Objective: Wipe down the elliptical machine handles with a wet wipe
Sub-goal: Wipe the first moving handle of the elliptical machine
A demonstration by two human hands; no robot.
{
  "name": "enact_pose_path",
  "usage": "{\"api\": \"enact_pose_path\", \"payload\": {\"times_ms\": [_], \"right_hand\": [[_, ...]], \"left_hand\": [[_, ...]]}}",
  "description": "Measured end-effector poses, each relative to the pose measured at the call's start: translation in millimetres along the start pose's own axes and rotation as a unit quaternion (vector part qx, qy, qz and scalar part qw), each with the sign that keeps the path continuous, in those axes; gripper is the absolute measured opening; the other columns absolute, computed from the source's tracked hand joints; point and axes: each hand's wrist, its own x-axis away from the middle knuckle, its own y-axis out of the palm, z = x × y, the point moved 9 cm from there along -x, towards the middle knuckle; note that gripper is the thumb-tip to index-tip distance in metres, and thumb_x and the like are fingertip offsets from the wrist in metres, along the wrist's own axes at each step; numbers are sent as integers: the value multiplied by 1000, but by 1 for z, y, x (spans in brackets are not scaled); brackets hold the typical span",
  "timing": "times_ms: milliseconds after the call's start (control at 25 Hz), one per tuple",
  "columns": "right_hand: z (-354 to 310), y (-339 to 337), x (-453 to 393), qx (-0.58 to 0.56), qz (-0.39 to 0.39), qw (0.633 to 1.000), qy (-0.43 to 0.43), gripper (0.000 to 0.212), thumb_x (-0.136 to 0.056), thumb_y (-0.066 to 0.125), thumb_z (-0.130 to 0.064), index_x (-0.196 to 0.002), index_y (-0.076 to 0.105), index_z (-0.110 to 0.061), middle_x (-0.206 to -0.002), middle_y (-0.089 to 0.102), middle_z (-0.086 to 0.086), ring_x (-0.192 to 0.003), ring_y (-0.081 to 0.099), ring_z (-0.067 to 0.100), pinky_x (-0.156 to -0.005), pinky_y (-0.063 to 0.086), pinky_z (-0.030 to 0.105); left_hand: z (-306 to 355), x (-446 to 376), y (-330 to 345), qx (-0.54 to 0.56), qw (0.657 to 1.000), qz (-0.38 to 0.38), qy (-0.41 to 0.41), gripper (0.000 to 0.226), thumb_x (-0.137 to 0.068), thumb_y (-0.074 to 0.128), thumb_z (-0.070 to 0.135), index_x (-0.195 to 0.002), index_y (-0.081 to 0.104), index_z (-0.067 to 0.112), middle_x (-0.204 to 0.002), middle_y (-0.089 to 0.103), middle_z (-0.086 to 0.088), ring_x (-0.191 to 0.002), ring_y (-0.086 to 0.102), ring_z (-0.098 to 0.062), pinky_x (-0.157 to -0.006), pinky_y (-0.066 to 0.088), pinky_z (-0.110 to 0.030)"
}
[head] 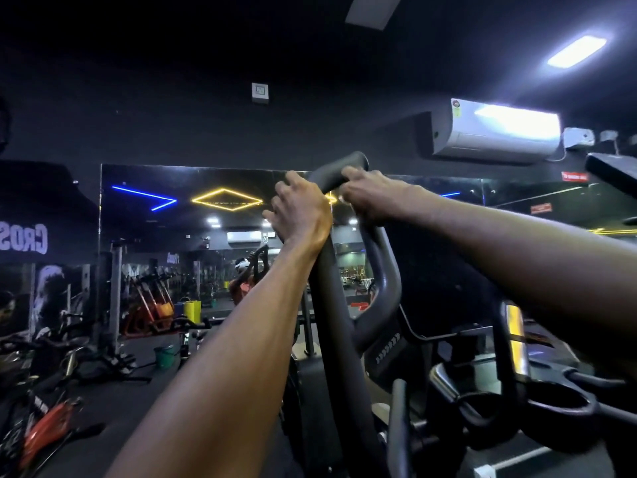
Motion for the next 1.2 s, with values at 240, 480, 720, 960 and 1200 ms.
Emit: {"api": "enact_pose_path", "payload": {"times_ms": [240,480,720,960,1200], "right_hand": [[-1,14,12,-21,-39,999,1,29,-83,66,-5,-110,64,-13,-120,47,6,-111,56,31,-80,44,36],[-33,24,30,38,-87,994,-61,16,-85,63,-2,-101,65,-1,-107,52,7,-103,59,27,-72,41,30],[-50,36,58,55,-134,987,-65,29,-83,73,-16,-110,63,-13,-118,56,2,-107,61,24,-85,53,37],[-52,32,80,49,-134,989,-30,28,-87,69,-31,-110,62,-18,-118,63,0,-106,64,23,-78,43,36],[-83,33,109,-303,-194,933,4,32,-99,49,-15,-67,50,-13,-69,53,-1,-66,54,18,-56,43,19]], "left_hand": [[1,6,2,-4,1000,-8,14,36,-97,31,24,-126,47,7,-122,55,-18,-110,54,-36,-93,40,-50],[1,15,-2,-37,998,-13,41,33,-95,37,19,-124,47,10,-122,55,-17,-113,52,-35,-95,41,-53],[1,26,-9,-70,996,-8,53,29,-96,40,14,-123,49,10,-123,53,-17,-114,51,-34,-93,43,-49],[3,37,-12,-72,996,-10,57,28,-95,44,11,-123,48,10,-121,52,-15,-110,52,-31,-87,44,-43],[2,44,-15,-78,995,3,65,23,-96,40,9,-118,48,8,-115,52,-17,-98,54,-31,-77,48,-41]]}}
